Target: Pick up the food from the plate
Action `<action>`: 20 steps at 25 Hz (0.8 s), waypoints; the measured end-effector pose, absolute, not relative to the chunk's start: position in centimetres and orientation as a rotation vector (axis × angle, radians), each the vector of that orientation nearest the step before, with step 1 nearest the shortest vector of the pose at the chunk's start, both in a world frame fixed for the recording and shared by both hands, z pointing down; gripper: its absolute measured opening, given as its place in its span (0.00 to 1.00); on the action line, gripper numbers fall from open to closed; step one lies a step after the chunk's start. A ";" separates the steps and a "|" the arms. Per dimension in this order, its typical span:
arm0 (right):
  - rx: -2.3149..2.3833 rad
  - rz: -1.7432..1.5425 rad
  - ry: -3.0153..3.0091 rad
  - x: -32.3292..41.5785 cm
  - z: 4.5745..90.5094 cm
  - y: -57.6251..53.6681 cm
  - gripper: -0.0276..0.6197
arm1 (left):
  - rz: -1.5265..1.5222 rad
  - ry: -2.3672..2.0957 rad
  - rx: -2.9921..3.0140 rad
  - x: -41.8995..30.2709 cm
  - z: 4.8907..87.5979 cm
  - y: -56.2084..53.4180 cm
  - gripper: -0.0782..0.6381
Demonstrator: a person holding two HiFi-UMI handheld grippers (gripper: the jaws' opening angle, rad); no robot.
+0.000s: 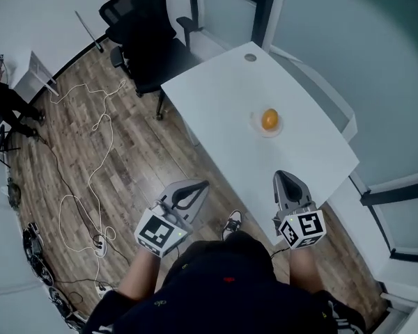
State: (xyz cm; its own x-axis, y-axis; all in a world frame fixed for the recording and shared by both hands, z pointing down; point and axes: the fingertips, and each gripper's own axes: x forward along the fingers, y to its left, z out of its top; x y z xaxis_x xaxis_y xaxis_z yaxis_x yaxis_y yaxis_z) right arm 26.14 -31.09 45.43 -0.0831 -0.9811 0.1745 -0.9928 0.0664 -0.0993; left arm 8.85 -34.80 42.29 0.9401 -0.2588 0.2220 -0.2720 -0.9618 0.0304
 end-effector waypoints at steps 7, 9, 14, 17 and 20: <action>2.095 0.460 -2.253 33.5 48.9 -36.6 0.08 | 0.486 -0.447 3.009 15.8 43.6 -38.9 0.14; 2.137 0.504 -2.245 35.0 49.7 -36.9 0.08 | 0.536 -0.497 3.020 16.9 44.1 -40.5 0.14; 2.225 0.545 -2.141 38.0 51.4 -36.8 0.08 | 0.533 -0.473 3.029 20.2 44.5 -44.0 0.14; 2.288 0.543 -2.057 39.3 51.9 -37.4 0.08 | 0.537 -0.365 3.012 22.3 45.8 -45.6 0.14; 2.337 0.546 -1.950 40.1 52.2 -37.9 0.08 | 0.534 -0.232 2.994 24.4 47.5 -46.7 0.14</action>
State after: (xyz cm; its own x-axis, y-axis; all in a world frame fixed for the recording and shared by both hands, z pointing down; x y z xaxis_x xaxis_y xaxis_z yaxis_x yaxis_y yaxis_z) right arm 40.10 -37.85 52.21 0.1428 -0.9439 0.2976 -0.9612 -0.2040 -0.1856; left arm 24.38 -46.71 47.47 0.9272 -0.1332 0.3502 -0.1651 -0.9843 0.0628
